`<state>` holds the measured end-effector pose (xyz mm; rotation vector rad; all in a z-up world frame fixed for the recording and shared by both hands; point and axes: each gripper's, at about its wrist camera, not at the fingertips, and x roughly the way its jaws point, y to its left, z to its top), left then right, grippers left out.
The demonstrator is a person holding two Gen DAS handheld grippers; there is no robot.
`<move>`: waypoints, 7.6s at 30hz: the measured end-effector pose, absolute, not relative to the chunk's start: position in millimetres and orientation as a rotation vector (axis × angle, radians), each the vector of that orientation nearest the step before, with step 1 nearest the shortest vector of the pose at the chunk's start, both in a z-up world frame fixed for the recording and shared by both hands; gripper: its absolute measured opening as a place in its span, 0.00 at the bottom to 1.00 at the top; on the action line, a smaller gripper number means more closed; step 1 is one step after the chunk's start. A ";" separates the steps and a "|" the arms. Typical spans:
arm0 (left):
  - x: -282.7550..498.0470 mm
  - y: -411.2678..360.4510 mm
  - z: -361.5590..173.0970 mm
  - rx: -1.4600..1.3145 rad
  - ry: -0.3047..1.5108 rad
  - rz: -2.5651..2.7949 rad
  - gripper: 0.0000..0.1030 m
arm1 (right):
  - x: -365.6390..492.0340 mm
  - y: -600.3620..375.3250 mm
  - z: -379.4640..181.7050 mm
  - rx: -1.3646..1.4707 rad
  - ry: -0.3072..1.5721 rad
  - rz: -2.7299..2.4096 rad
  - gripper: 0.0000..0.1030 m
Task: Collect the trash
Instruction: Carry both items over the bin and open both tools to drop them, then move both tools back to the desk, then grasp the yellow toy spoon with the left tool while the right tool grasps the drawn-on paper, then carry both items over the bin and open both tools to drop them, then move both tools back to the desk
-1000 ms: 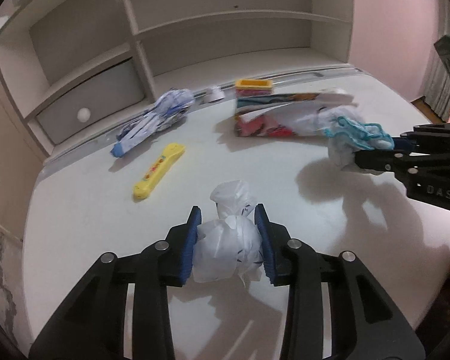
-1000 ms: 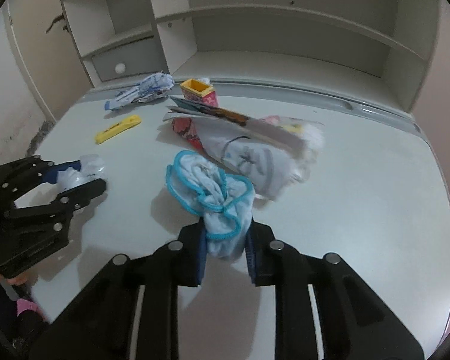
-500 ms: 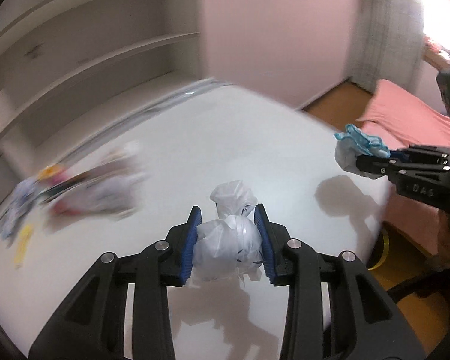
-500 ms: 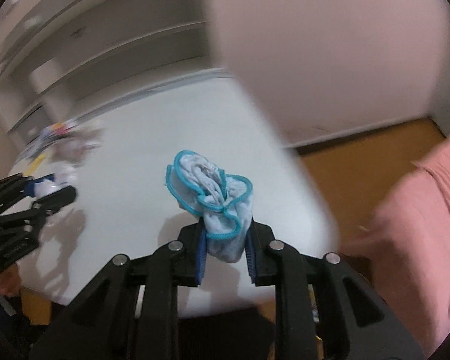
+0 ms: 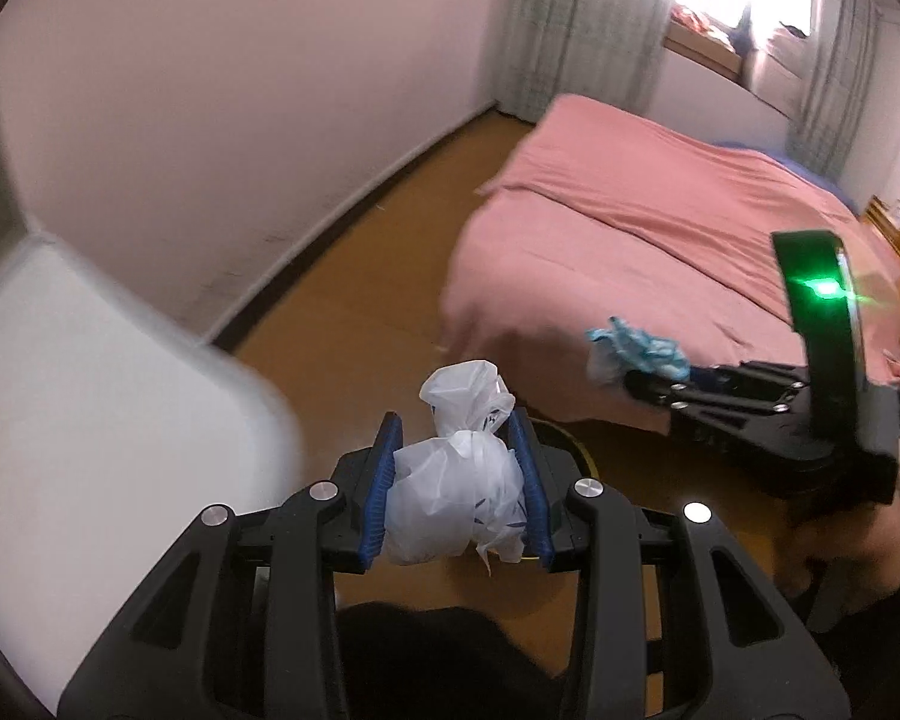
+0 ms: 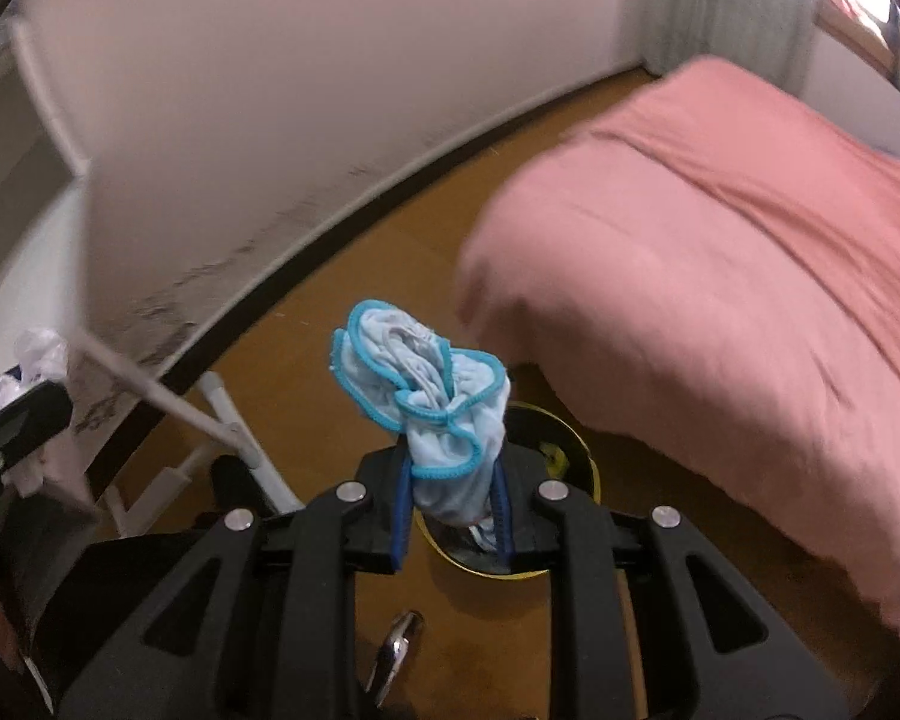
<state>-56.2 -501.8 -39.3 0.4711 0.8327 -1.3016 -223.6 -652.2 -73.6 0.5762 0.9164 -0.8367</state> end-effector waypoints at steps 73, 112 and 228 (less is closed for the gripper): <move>-127.9 -543.4 -140.2 0.538 0.932 -1.417 0.82 | -260.1 -705.2 -114.3 0.706 0.937 -0.945 0.60; 276.7 -28.8 -33.7 0.346 0.862 -0.514 0.90 | 205.1 -235.1 10.8 -0.408 1.020 0.453 0.59; -124.2 -539.8 -88.2 0.566 0.825 -1.450 0.79 | -283.3 -701.2 -161.9 0.720 1.048 -0.904 0.65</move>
